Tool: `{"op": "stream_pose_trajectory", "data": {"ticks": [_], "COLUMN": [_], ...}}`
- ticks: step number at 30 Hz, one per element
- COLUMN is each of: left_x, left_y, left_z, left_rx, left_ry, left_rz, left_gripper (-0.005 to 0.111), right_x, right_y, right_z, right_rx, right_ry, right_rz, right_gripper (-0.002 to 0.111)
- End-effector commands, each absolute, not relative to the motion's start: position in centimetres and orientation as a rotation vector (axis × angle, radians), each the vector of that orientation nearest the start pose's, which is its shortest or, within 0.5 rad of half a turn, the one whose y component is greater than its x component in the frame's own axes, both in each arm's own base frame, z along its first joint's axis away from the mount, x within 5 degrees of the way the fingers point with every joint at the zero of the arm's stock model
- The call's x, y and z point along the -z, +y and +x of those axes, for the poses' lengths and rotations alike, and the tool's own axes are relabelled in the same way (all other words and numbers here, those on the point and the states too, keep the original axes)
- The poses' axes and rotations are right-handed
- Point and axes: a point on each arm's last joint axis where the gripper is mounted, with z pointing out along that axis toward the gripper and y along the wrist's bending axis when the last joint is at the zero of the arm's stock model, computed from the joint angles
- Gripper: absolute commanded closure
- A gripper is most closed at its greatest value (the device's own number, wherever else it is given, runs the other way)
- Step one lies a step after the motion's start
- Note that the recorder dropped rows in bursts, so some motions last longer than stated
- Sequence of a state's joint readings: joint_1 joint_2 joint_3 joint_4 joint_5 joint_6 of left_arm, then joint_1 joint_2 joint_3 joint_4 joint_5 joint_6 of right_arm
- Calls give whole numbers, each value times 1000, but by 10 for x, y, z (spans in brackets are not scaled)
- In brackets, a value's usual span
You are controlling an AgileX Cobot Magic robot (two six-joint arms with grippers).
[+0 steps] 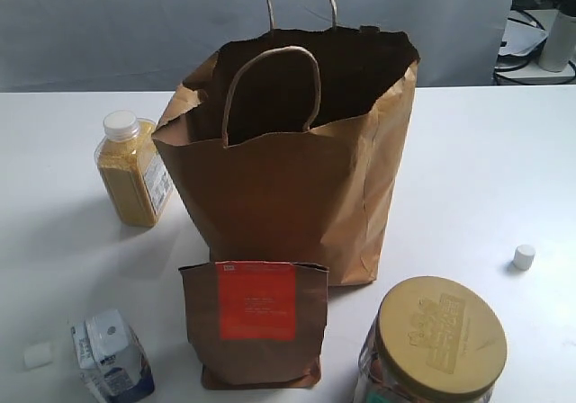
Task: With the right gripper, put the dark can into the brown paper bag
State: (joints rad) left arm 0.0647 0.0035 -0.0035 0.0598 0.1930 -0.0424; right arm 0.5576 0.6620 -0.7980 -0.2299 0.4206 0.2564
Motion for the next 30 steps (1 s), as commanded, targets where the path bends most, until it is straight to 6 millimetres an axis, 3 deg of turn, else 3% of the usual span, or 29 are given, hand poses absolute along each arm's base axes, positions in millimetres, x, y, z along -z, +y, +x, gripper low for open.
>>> {"op": "stream_pose_trajectory", "data": {"ticks": [1, 7, 16, 21, 30], "left_x": [-197, -197, -197, -197, -197], "left_y": [4, 4, 4, 4, 4], "left_z": [56, 56, 56, 56, 56], "left_rx": [-66, -66, -66, -66, -66], "left_ry": [1664, 1664, 1664, 1664, 1667], "left_rz": [-45, -45, -45, -45, -45], "left_gripper": [107, 107, 107, 107, 107], "right_x": [-347, -279, -220, -214, -210], "right_y": [47, 34, 23, 19, 19], "right_z": [106, 94, 65, 53, 53], "right_rx": [-317, -326, -295, -294, -283], "right_ry": [1703, 1596, 1516, 1460, 1500], "right_rz": [-333, -217, -242, -243, -262], "right_gripper": [108, 108, 108, 108, 108]}}
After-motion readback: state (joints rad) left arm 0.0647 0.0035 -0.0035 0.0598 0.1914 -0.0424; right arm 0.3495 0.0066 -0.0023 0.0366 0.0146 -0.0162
